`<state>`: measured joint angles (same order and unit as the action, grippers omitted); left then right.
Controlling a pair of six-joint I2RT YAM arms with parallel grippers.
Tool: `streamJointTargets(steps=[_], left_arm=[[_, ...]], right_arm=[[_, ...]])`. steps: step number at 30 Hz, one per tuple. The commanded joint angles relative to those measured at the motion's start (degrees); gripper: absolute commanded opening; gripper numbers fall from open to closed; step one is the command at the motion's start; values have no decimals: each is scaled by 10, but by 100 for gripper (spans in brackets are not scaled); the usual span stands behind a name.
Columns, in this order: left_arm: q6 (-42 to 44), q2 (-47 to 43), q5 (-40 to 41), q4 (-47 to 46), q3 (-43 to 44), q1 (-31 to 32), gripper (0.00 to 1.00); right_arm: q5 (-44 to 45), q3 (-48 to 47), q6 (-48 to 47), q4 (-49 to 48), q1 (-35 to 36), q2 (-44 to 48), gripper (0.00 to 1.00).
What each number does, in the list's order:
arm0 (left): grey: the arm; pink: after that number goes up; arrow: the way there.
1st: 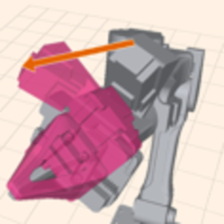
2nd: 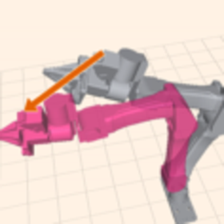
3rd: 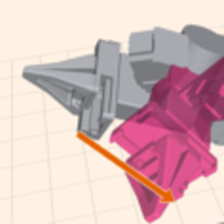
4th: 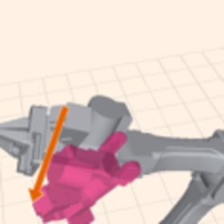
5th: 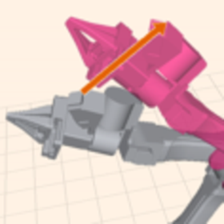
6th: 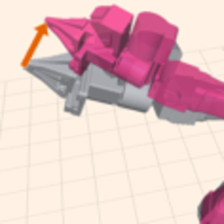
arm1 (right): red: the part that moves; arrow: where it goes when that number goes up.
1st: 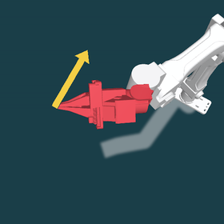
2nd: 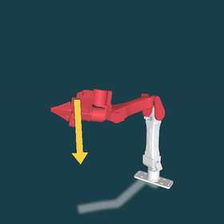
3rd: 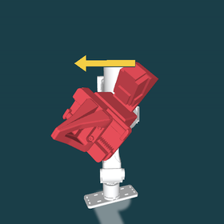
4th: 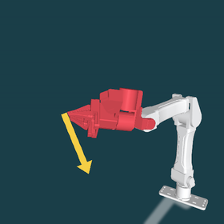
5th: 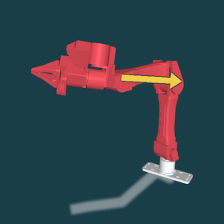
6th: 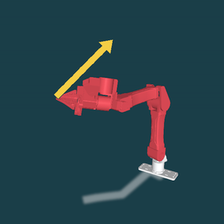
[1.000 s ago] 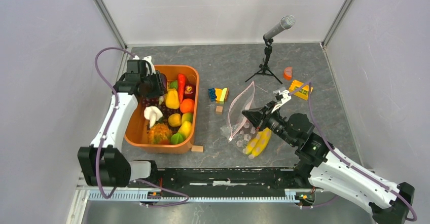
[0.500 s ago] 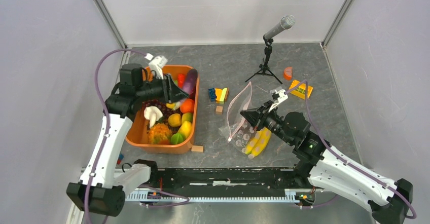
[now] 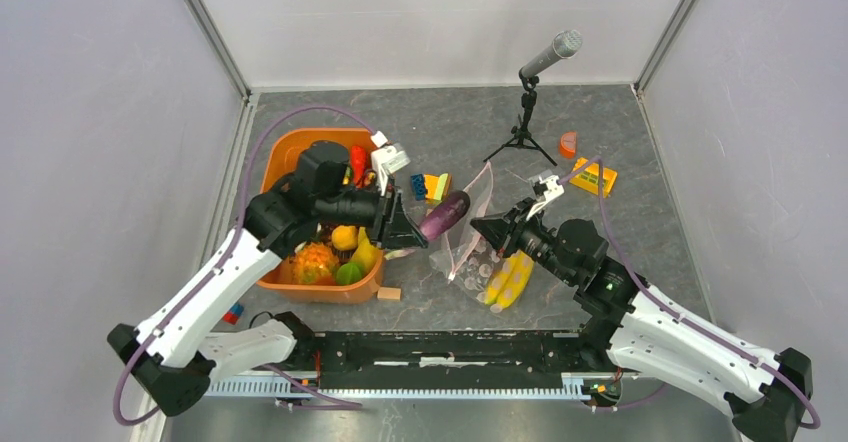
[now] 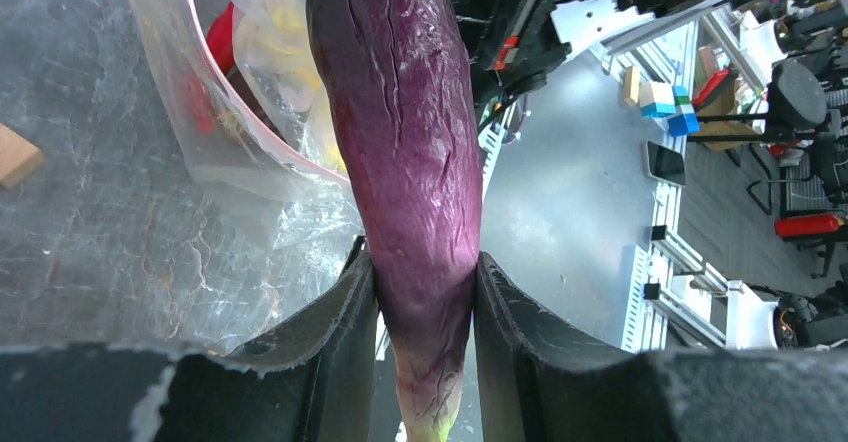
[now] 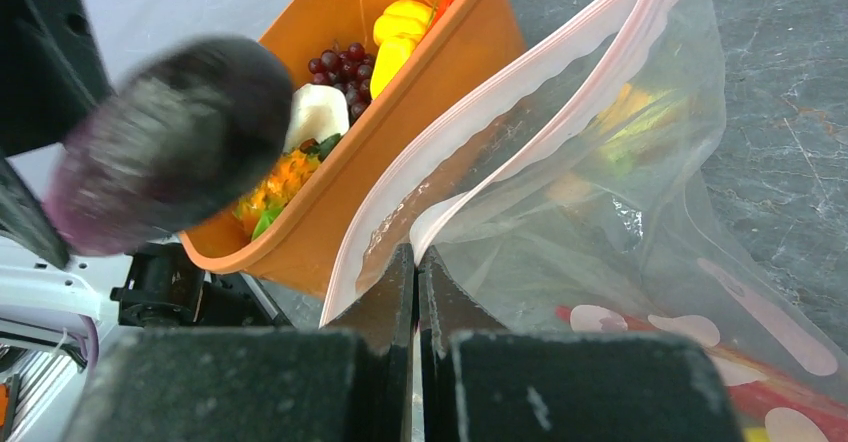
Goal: Place the food in the zip-top bag and seal the zipper
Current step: Place the fake vegetable in the zipper food storage bag.
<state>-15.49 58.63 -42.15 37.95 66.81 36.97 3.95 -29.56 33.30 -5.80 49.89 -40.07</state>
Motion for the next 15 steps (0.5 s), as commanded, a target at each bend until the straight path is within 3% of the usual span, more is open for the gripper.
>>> streamJointTargets(steps=[1, 10, 15], left_arm=[[-27, 35, 54, -15, 20, 39, 2], [-62, 121, 155, 8, 59, 77, 2], [-58, 144, 223, 73, 97, 81, 2]], right_arm=[[-7, -19, 8, -22, 3, 5, 0], [-9, -24, 8, -15, 3, 11, 0], [-15, -30, 2, -11, 3, 13, 0]])
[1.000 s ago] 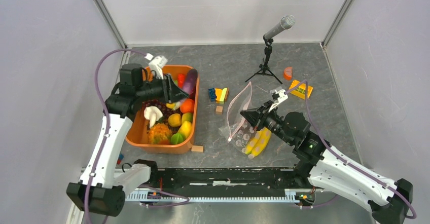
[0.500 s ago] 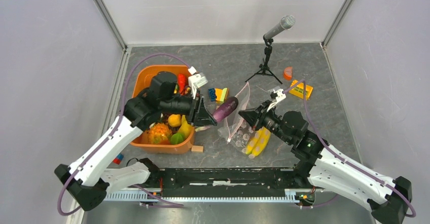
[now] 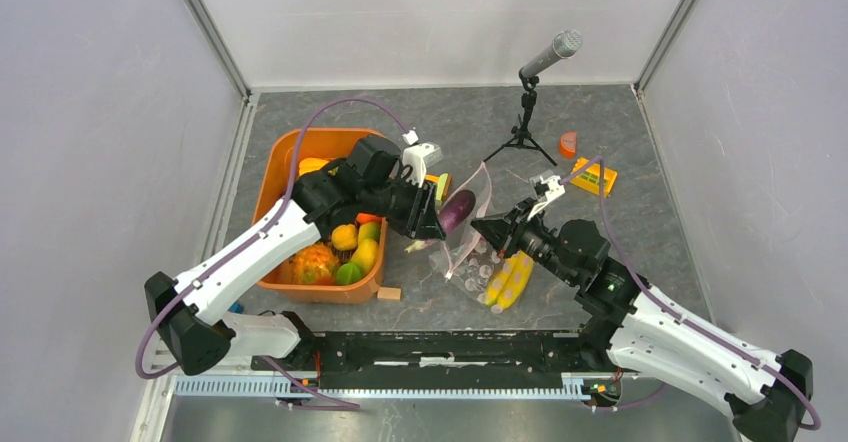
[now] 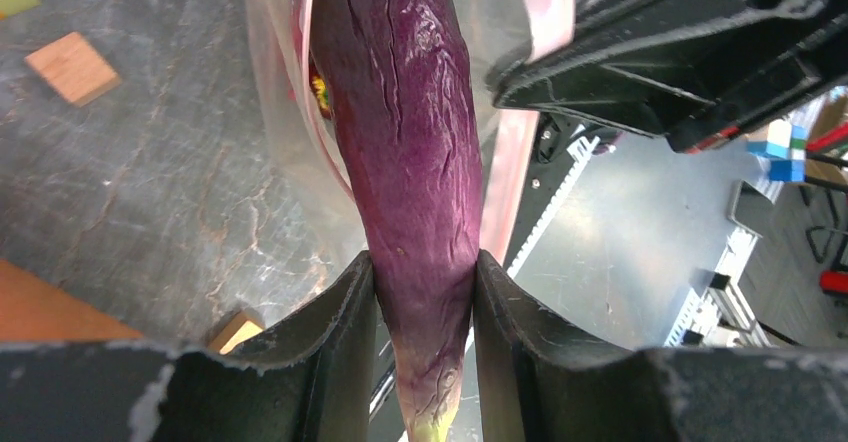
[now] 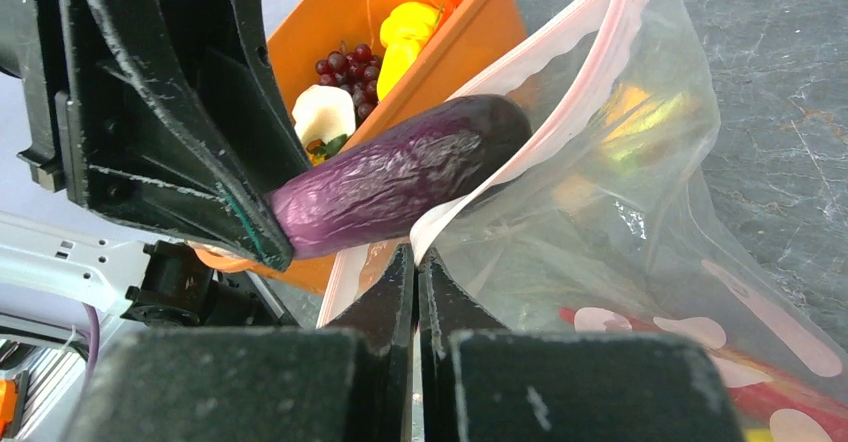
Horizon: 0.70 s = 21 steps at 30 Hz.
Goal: Place the food in the zip-top bag and seal the zipper
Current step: Place the fake vegetable in the zipper food storage bag.
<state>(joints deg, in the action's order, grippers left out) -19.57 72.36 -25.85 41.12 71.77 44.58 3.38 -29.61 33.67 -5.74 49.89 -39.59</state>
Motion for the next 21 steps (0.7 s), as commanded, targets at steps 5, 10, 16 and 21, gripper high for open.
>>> streamJointTargets(steps=[5, 10, 16, 21], left_arm=[[-25, 4, 69, 45, 57, 9, 2], [-12, 10, 82, 90, 77, 16, 3], [0, 15, 107, 124, 81, 28, 4], [-14, 7, 134, 133, 83, 35, 2]], right_arm=[[-32, -35, -17, -14, 3, 1, 0], [-62, -47, -44, -14, 4, -7, 0], [-115, -73, -92, -17, 13, -35, 0], [-22, -102, -144, 4, 88, -48, 0]])
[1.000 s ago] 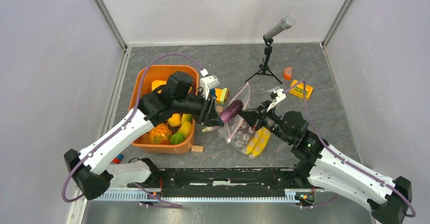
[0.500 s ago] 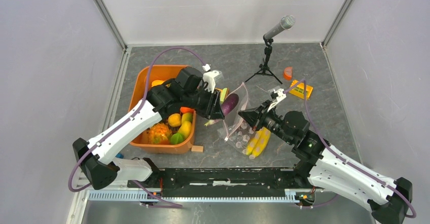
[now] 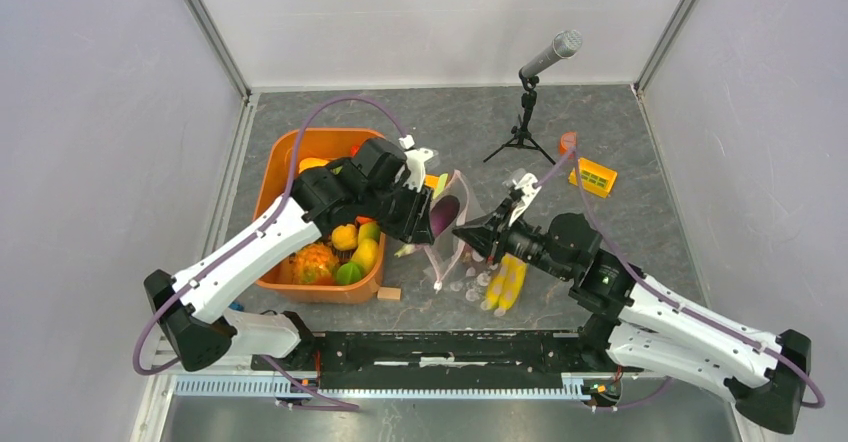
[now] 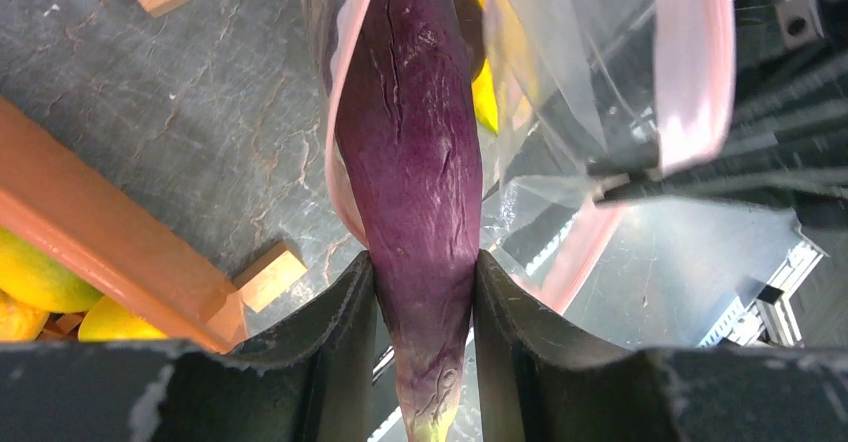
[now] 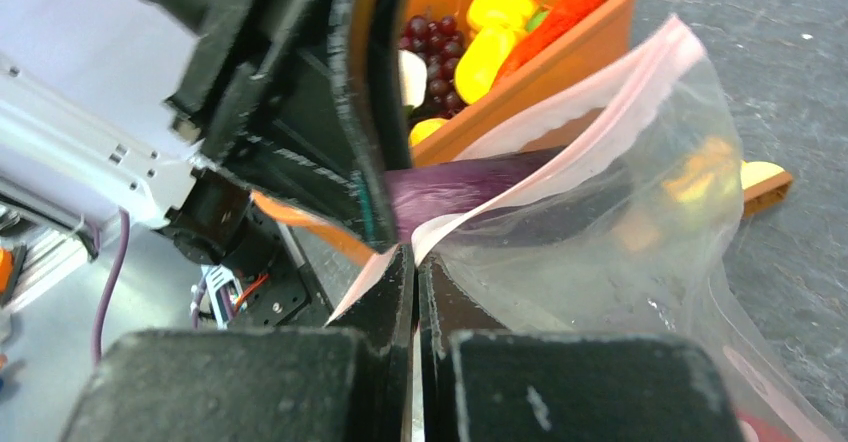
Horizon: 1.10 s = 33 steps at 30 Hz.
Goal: Place the food in the zip-top bag and seal the zipper
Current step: Place the fake vegetable in the zipper food storage bag.
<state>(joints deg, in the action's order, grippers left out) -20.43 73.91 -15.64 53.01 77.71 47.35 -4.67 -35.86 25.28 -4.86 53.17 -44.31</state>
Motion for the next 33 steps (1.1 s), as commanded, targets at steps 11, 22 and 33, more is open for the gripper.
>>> streamJointTargets(steps=[11, 22, 33], left_arm=[[13, -49, -19, 16, 3, 7, 10], [33, 2, 0, 48, 26, 7, 18], [5, 18, -14, -2, 63, 7, 27]], right_arm=[[181, -87, -83, 66, 174, -78, 0], [214, -7, -62, -48, 193, -7, 0], [216, 12, -43, -68, 193, -3, 0]])
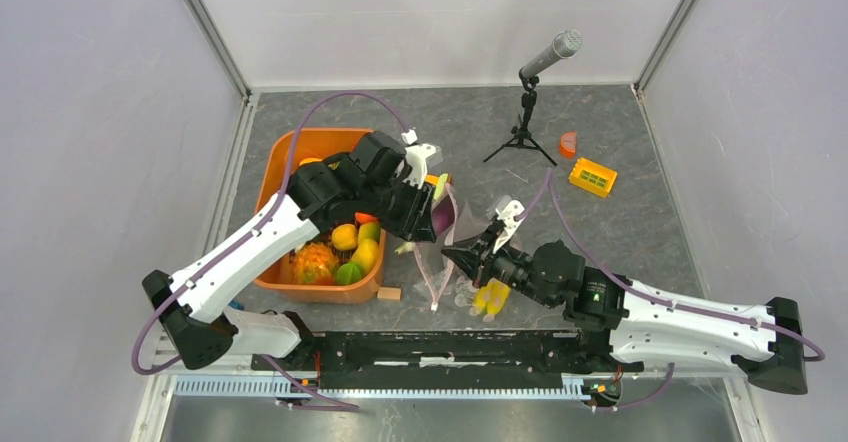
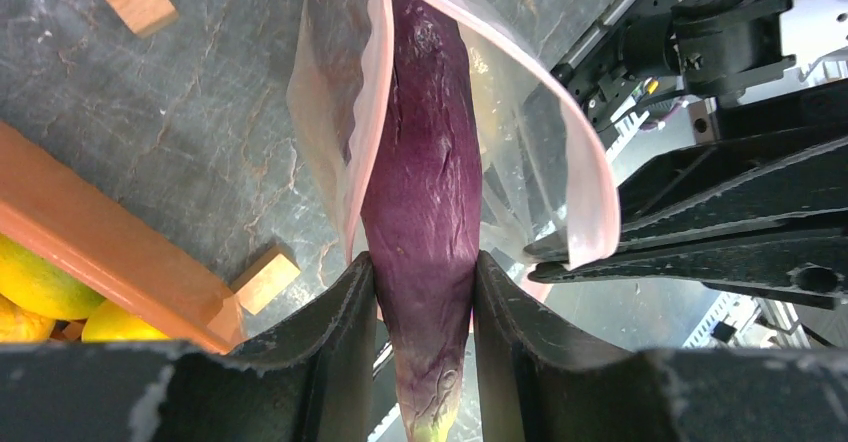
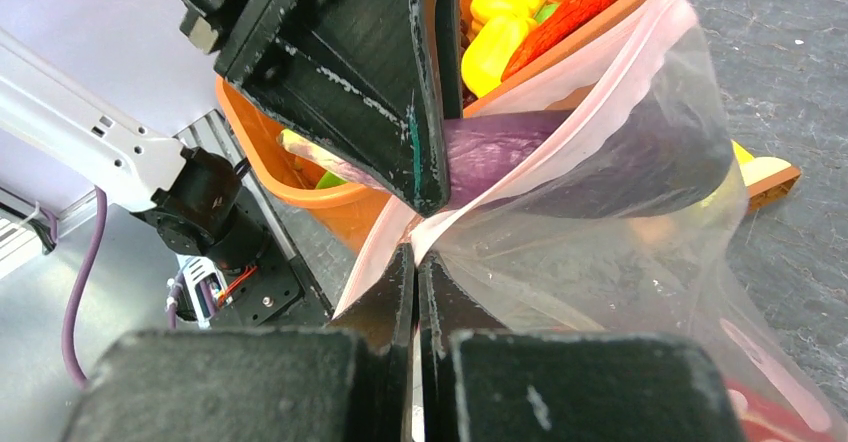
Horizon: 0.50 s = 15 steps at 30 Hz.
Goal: Place the food in the zip-top bag and seal the zipper
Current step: Place the fake vegetable in the zipper food storage bag.
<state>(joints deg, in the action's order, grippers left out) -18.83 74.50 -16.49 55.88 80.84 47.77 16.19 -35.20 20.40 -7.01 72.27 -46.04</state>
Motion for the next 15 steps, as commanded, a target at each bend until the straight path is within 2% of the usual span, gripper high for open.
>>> streamJointTargets(steps=[1, 9, 15], left_arm=[[-14, 17, -1, -34, 32, 3, 27], [-7, 70, -1, -55, 74, 3, 39], [0, 102, 8, -56, 117, 3, 42]], right_arm=[[8, 6, 2, -53, 3, 15, 0], [35, 8, -39, -114, 2, 33, 0], [43, -1, -78, -118, 2, 53, 0]])
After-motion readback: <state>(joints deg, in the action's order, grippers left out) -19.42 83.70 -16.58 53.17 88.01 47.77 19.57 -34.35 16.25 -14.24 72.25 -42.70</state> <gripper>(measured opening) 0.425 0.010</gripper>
